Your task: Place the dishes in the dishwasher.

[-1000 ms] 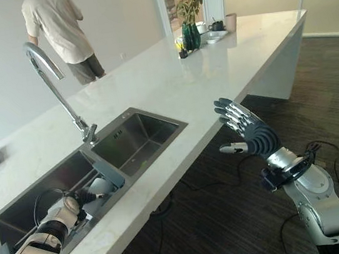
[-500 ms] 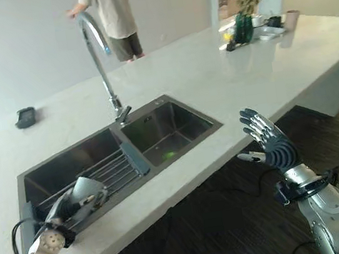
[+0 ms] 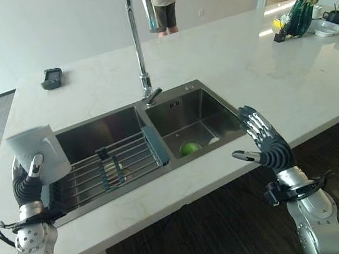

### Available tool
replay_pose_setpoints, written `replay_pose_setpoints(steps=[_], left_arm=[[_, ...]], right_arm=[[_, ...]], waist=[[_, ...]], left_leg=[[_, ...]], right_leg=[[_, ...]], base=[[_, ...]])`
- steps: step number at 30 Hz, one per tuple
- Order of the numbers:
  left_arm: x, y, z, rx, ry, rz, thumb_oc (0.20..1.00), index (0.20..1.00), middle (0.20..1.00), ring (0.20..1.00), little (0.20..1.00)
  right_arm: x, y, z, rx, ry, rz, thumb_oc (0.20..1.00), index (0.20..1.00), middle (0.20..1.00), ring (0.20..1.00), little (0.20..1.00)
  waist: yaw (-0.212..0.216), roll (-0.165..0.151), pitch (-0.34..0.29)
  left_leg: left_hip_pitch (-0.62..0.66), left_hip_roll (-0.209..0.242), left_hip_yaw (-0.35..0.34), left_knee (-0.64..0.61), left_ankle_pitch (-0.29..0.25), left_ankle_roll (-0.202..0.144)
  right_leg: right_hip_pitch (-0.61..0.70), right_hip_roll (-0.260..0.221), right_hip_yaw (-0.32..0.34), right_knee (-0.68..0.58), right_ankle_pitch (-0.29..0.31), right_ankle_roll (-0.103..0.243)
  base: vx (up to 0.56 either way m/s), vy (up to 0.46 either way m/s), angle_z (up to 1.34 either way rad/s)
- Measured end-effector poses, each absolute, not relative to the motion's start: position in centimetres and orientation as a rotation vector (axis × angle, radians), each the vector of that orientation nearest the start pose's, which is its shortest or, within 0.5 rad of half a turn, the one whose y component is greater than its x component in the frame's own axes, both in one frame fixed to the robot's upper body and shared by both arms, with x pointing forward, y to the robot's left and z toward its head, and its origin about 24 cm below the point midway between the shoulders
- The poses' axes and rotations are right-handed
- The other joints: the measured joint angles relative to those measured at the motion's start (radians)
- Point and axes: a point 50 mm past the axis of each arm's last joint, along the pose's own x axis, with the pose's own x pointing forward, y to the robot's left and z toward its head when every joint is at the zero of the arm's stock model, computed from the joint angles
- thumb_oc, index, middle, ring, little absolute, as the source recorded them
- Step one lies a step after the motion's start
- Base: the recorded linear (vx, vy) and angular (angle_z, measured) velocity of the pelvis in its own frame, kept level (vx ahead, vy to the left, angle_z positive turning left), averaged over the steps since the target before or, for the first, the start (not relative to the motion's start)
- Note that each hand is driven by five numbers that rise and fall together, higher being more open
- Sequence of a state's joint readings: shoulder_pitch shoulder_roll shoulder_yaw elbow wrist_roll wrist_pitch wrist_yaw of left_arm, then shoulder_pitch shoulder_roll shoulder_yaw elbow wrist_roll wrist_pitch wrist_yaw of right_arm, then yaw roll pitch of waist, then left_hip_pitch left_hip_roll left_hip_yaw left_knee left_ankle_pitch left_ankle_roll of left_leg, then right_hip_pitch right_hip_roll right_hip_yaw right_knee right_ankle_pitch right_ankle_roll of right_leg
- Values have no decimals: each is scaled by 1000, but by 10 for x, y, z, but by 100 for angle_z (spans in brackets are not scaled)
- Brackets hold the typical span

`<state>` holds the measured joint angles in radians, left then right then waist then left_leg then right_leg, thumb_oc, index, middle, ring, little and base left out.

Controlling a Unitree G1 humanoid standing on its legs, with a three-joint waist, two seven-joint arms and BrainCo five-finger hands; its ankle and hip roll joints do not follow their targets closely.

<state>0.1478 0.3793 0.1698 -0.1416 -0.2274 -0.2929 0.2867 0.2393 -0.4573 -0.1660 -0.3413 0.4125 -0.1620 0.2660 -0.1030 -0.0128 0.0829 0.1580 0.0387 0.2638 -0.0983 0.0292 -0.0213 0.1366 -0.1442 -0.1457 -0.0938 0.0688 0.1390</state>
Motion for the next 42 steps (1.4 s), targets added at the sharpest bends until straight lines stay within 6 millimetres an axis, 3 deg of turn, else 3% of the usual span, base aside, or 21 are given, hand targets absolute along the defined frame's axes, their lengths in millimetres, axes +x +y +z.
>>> replay_pose_setpoints(steps=[5, 13, 17, 18, 19, 20, 21, 23, 24, 26, 27, 28, 29, 30, 33, 36, 37, 39, 40, 41, 42], left_arm=[[199, 248, 146, -68, -680, 269, 200, 200, 200, 200, 200], [182, 243, 154, -362, -773, 110, 200, 200, 200, 200, 200], [181, 244, 150, -355, -751, 99, 200, 200, 200, 200, 200], [186, 243, 154, -364, -776, 73, 200, 200, 200, 200, 200], [196, 241, 170, -384, -858, 18, 200, 200, 200, 200, 200], [197, 242, 179, -405, -912, 1, 200, 200, 200, 200, 200], [194, 244, 182, -391, -946, -9, 200, 200, 200, 200, 200], [190, 243, 175, -422, -937, -51, 200, 200, 200, 200, 200], [192, 242, 175, -446, -947, -76, 200, 200, 200, 200, 200], [206, 234, 169, -502, -916, -129, 200, 200, 200, 200, 200], [204, 232, 162, -513, -880, -135, 200, 200, 200, 200, 200], [201, 235, 156, -517, -855, -122, 200, 200, 200, 200, 200], [198, 242, 155, -525, -856, -99, 200, 200, 200, 200, 200], [198, 249, 153, -524, -825, -88, 200, 200, 200, 200, 200], [195, 251, 156, -521, -823, -84, 200, 200, 200, 200, 200], [203, 242, 169, -554, -867, -132, 200, 200, 200, 200, 200], [215, 230, 177, -601, -893, -185, 200, 200, 200, 200, 200], [225, 211, 186, -604, -892, -291, 200, 200, 200, 200, 200], [225, 209, 182, -613, -869, -292, 200, 200, 200, 200, 200], [218, 215, 169, -592, -821, -225, 200, 200, 200, 200, 200], [219, 211, 166, -605, -800, -227, 200, 200, 200, 200, 200]], right_arm=[[200, -229, 125, -131, -336, 214, 1000, 1000, 1000, 1000, 1000], [206, -206, 137, -90, -411, 287, 1000, 1000, 1000, 1000, 1000], [205, -214, 150, -121, -470, 236, 1000, 1000, 1000, 1000, 1000], [207, -220, 156, -153, -493, 217, 1000, 1000, 1000, 1000, 1000], [210, -226, 160, -173, -501, 195, 1000, 1000, 1000, 1000, 1000], [212, -229, 163, -171, -513, 183, 1000, 1000, 1000, 1000, 1000], [208, -230, 171, -176, -567, 171, 1000, 1000, 1000, 1000, 1000], [192, -239, 178, -162, -649, 73, 1000, 1000, 1000, 1000, 1000], [188, -246, 183, -194, -676, 45, 1000, 1000, 1000, 1000, 1000], [185, -264, 187, -239, -676, -35, 1000, 1000, 1000, 1000, 1000], [187, -266, 188, -240, -677, -43, 1000, 1000, 1000, 1000, 1000], [188, -261, 181, -210, -664, -27, 1000, 1000, 1000, 1000, 1000], [190, -256, 172, -161, -646, -28, 1000, 1000, 1000, 1000, 1000], [191, -246, 161, -70, -643, -49, 1000, 1000, 1000, 1000, 1000], [191, -230, 156, -50, -636, 0, 1000, 1000, 1000, 1000, 1000], [191, -216, 161, -77, -659, 51, 1000, 1000, 1000, 1000, 1000], [190, -218, 161, -88, -654, 36, 1000, 1000, 1000, 1000, 1000], [190, -223, 169, -151, -668, 46, 1000, 1000, 1000, 1000, 1000], [190, -229, 174, -185, -677, 40, 1000, 1000, 1000, 1000, 1000], [192, -235, 182, -153, -715, 32, 1000, 1000, 1000, 1000, 1000], [194, -242, 184, -127, -722, 11, 1000, 1000, 1000, 1000, 1000]], waist=[[48, 9, 1], [124, 27, 1], [191, 85, 36], [191, 105, 50], [174, 69, 75], [209, -22, 93], [181, -62, 100], [82, -18, 82], [58, 13, 73], [48, 44, 59], [67, 47, 52], [70, 31, 53], [95, 3, 45], [135, -63, 40], [166, -36, 52], [151, 4, 78], [99, 26, 86], [75, 16, 83], [76, 18, 82], [104, 16, 77], [107, 28, 63]], left_leg=[[-22, 7, -52, -1, 4, -16], [-70, 23, -141, 6, 42, -28], [-166, 13, -207, 7, 124, -40], [-212, 5, -225, -4, 158, -89], [-261, 17, -126, 19, 32, -166], [-294, 0, 81, 215, -7, -82], [-268, 7, 160, 376, -45, -82], [-94, 115, 314, 411, -143, -111], [-37, 156, 378, 315, -144, -110], [1, 165, 361, 98, -11, -51], [18, 109, 313, 39, 6, -48], [6, 59, 276, 22, -13, -18], [-28, 39, 261, 41, -28, 6], [-69, -42, 216, 78, -58, 42], [-64, -121, 148, 78, -92, 108], [-74, -143, 24, 72, -86, 177], [-91, -137, -84, 80, -68, 181], [-83, -166, -234, 51, -40, 154], [-79, -169, -269, 47, -40, 151], [-48, -170, -283, 41, -58, 139], [-33, -173, -282, 41, -57, 140]], right_leg=[[13, 7, -46, 0, -22, 0], [19, 31, -146, 0, -41, -19], [16, 43, -259, 6, -46, -24], [8, 54, -323, 13, -44, -62], [-20, 20, -389, 1, -43, -110], [-50, -73, -417, 7, -13, -101], [-25, -116, -471, 8, -10, -99], [39, -132, -647, 74, -43, -48], [23, -142, -662, 121, -45, -49], [8, -197, -618, 196, -43, -45], [-32, -278, -573, 305, -42, -45], [-90, -326, -526, 411, -91, 14], [-104, -295, -522, 343, -102, 43], [-89, -322, -519, 254, 28, 64], [-119, -427, -491, 361, 108, 66], [-174, -316, -405, 379, -23, 72], [-181, -220, -276, 386, -107, 48], [-238, -55, 6, 431, -184, 37], [-259, 3, 64, 466, -207, 8], [-236, 113, 77, 369, -173, -68], [-198, 155, 47, 266, -138, -119]], base=[[-38, -153, 31], [-38, -199, 35], [-350, -1, 113], [-520, 113, 227], [-474, 144, 203], [-377, 222, 196], [-355, 297, 170], [-314, 406, 237], [-258, 523, 219], [-182, 493, 175], [-153, 524, 146], [-105, 653, 101], [-26, 772, 137], [9, 747, 105], [-22, 490, 77], [11, 318, 115], [115, 201, 256], [101, 214, 258], [92, 153, 202], [33, 47, 147], [-74, -94, 118]])
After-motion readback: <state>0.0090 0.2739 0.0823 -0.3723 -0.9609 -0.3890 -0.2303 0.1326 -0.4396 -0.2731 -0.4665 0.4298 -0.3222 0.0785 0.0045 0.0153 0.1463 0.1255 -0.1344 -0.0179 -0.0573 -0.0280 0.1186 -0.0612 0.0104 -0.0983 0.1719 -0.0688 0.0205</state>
